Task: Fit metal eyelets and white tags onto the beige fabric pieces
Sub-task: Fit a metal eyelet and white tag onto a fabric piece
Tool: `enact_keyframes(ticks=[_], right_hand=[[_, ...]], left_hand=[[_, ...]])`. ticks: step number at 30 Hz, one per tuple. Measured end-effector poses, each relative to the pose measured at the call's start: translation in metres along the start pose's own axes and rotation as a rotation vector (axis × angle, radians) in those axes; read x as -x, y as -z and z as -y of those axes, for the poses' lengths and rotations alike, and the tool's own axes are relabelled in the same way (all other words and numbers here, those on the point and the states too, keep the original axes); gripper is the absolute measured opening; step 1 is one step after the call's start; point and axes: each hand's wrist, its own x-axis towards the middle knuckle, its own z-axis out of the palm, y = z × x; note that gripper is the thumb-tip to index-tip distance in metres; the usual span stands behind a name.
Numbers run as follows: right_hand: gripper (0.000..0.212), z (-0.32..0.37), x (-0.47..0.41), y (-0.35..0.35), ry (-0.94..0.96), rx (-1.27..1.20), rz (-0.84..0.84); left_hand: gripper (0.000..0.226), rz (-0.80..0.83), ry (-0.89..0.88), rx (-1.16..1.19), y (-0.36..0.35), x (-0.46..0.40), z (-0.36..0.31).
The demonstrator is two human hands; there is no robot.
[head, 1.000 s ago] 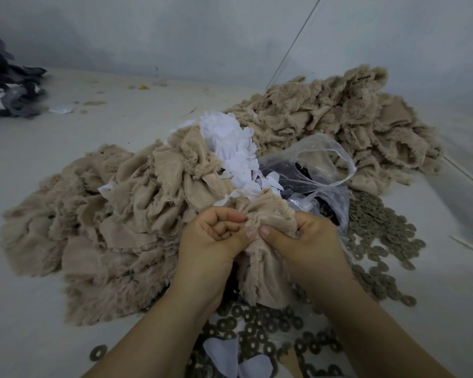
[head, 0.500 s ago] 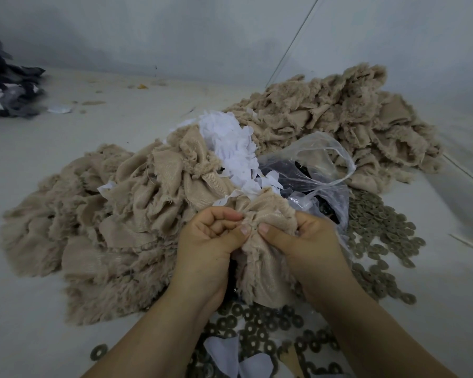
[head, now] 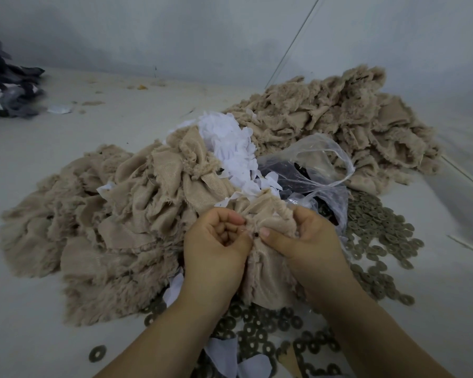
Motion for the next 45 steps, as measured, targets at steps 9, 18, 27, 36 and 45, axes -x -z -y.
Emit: enact_keyframes(ticks=[9, 18, 27, 36, 45], right_hand=[[0.068, 0.007, 0.001, 0.0, 0.213, 0.221, 0.042], [0.018, 0.007, 0.0, 0.0, 0.113, 0.191, -0.007], [0.007, 0.01, 0.002, -0.004, 0.051, 0.113, 0.028], [0.014, 0.008, 0.002, -0.005, -0.016, 0.107, 0.035], [0.008, 0.002, 0.0, -0.002, -0.053, 0.029, 0.076]], left_hand=[[0.027, -0.135, -0.171, -0.236, 0.007, 0.006, -0.008], [0.003, -0.055, -0.505, -0.803, 0.015, -0.028, -0.017], [0.007, 0.115, -0.718, -0.772, 0.009, -0.004, -0.015], [0.009, 0.084, -0.938, -0.727, 0.01, 0.001, -0.005], [0.011, 0.072, -1.0, -0.724, 0.015, 0.0, 0.012]])
